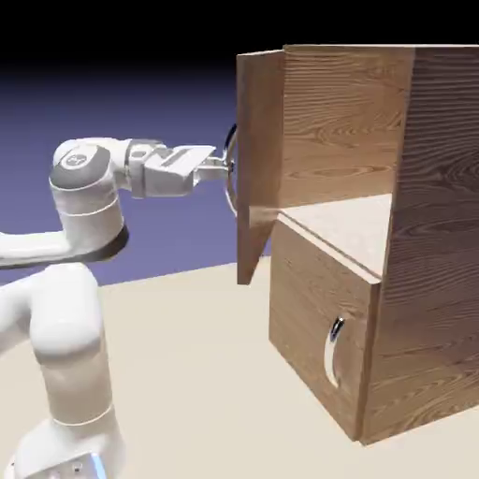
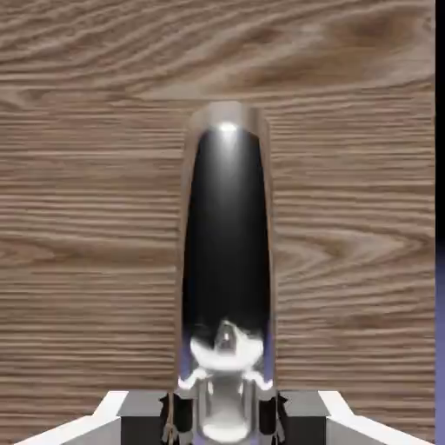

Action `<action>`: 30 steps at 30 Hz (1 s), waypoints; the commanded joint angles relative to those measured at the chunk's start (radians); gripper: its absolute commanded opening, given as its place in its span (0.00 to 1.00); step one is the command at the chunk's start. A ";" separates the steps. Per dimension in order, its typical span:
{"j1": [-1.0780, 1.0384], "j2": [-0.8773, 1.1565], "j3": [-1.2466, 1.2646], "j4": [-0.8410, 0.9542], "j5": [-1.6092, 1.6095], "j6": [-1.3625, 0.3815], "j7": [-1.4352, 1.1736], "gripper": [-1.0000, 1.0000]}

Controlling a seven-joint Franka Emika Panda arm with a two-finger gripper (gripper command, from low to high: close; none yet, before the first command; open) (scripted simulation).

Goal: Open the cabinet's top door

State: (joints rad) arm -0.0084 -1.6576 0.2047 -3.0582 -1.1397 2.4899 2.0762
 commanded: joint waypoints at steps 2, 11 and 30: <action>-0.016 -0.028 0.058 -0.005 0.086 -0.015 -0.034 0.00; -0.026 -0.105 0.338 0.036 0.402 -0.188 -0.119 0.00; -0.391 -0.105 0.835 0.607 0.847 -0.905 -0.202 0.00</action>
State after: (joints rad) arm -0.3999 -1.7628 1.0389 -2.4513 -0.2922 1.5859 1.8737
